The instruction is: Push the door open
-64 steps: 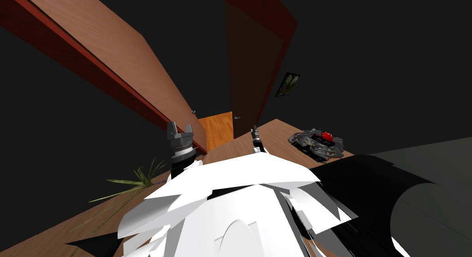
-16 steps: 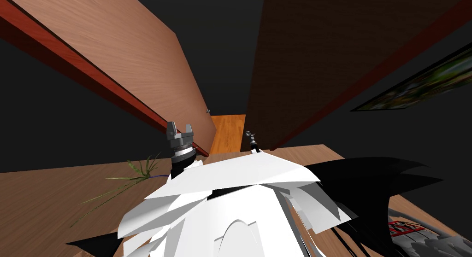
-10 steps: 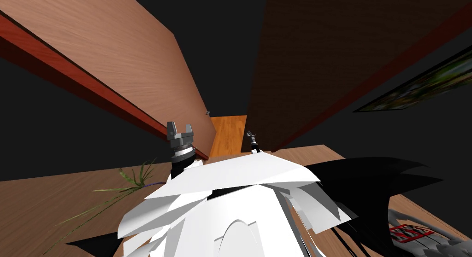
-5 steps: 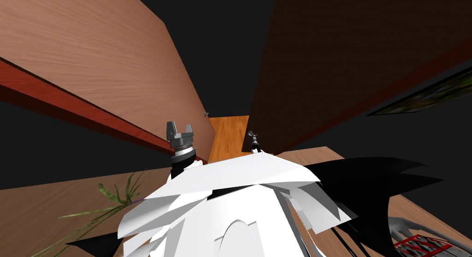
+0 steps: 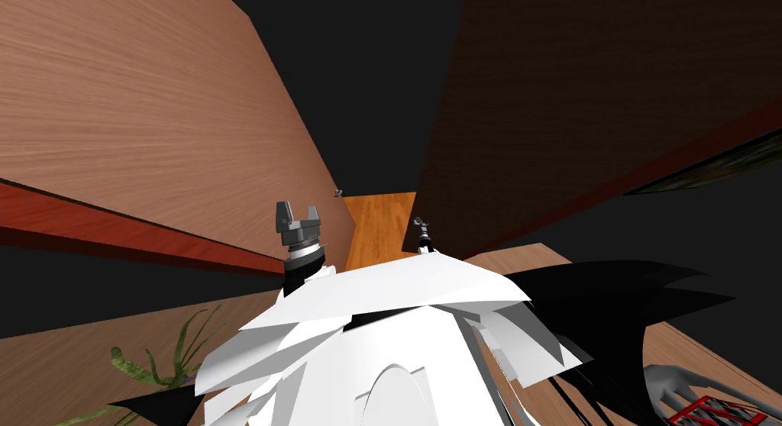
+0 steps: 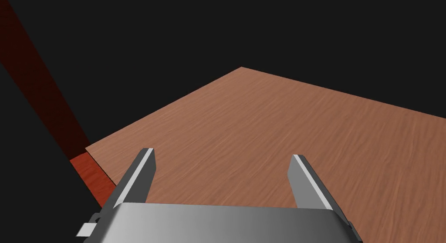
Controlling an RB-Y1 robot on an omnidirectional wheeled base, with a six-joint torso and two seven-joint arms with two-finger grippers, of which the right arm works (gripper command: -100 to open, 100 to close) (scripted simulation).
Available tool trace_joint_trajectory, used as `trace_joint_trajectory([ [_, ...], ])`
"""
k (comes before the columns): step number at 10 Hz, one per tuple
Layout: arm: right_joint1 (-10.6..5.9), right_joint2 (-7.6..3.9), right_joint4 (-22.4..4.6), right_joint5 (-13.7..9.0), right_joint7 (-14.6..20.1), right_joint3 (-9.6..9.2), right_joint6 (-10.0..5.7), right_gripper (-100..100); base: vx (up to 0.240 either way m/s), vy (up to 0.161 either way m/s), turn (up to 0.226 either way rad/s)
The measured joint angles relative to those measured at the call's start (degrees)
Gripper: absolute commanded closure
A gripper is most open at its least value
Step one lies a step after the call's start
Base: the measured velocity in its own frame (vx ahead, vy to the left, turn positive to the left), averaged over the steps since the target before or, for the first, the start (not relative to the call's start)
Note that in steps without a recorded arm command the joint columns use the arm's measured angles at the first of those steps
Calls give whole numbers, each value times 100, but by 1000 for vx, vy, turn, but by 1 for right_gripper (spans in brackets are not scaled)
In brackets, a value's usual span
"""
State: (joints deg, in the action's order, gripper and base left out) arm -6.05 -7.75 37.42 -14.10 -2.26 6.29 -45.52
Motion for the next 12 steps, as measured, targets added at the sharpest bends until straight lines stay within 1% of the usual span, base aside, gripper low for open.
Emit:
trace_joint_trajectory([
  [1,-26,-16,-86,-33,-15,60,-26,100,184,37,-37],
  [2,76,-8,62,-63,-46,117,26,100,188,56,-74],
  [3,-3,-32,-82,-98,-59,182,-20,100,197,70,-63],
  [5,79,-72,27,-164,-79,301,33,100,188,46,-58],
  [6,-17,-120,-197,-195,-58,354,-71,100,130,26,-33],
  [7,5,-116,-156,-215,-77,398,-85,100,162,28,-57],
  [8,87,-90,-13,-247,-126,458,-14,100,196,41,-59],
  [9,28,-109,-145,-277,-144,512,-45,100,229,57,-72],
  [10,62,-119,-115,-310,-163,574,-27,100,236,79,-75],
  [11,46,-156,-165,-344,-170,638,-40,100,210,64,-82],
  [12,34,-185,-224,-379,-170,704,-91,100,185,30,-61],
])
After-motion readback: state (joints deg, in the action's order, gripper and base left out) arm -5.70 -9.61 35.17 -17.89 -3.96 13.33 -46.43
